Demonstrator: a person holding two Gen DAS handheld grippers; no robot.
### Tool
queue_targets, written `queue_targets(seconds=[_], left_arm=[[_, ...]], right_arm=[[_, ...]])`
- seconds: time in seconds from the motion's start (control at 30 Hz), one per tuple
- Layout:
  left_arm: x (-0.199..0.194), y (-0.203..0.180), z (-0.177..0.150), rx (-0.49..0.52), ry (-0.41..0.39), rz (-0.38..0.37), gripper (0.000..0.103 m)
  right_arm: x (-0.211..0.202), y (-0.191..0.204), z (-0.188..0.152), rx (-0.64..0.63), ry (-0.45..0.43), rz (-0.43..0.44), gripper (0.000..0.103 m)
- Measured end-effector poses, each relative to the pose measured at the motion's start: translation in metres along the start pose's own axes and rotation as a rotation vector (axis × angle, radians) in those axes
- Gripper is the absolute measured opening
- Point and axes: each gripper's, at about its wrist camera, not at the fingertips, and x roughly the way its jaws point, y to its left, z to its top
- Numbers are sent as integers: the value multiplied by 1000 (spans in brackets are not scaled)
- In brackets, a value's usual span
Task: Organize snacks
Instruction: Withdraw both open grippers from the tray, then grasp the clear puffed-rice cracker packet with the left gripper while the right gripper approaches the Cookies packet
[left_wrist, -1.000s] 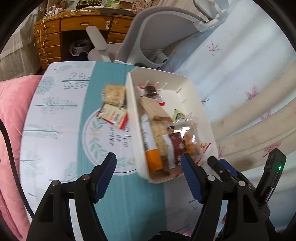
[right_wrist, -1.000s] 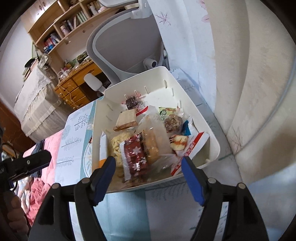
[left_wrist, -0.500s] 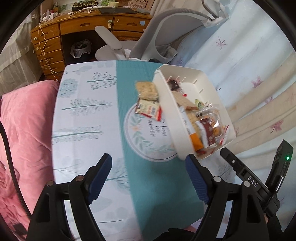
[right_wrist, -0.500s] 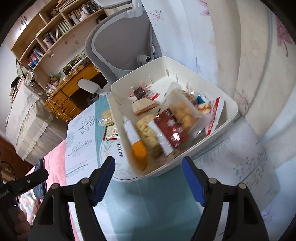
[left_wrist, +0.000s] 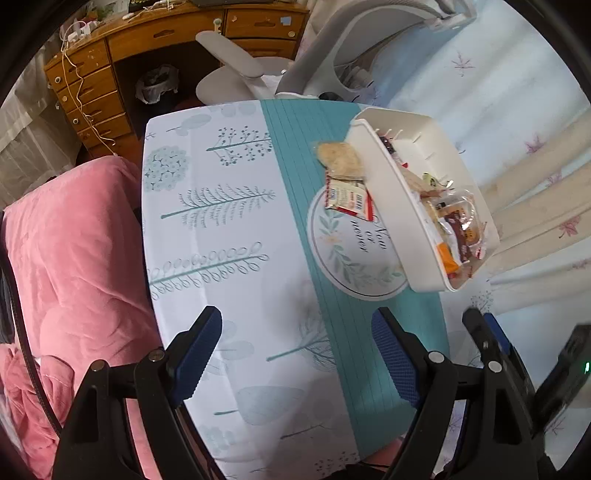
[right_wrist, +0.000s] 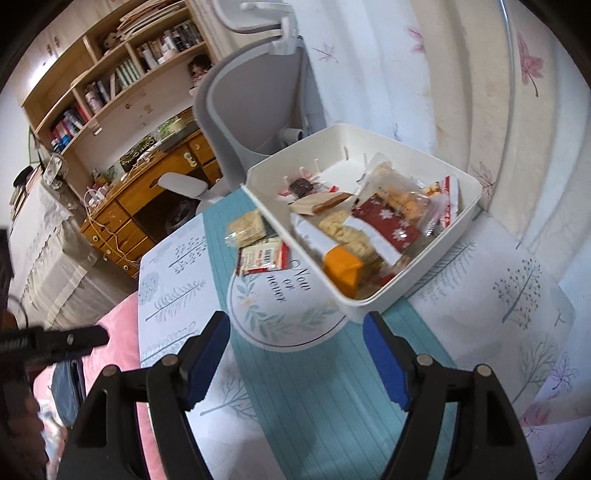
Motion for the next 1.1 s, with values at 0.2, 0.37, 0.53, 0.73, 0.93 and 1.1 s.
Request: queue_targets(seconds=[0.2,0.37,0.53,0.73,0.93,1.1], left_arm=[[10,16,19,-42,63,16,82],[22,23,40,-80,113,23,82],[41,28,68,-120,180,44,82],[71,19,105,-103,259,75,82],[106,7,144,-95,304,67,82],[137,-3,172,-90,321,30,82]], right_arm=[[6,23,-9,-53,-16,-11,75],[18,40,-13,-88,-46,0,75],[39,56,-11,-107,-59,6,75],[76,68,0,-84,-66,-3,75],[117,72,9,-28,-60,-27,75],[150,75,13,-3,-28,-57,75]])
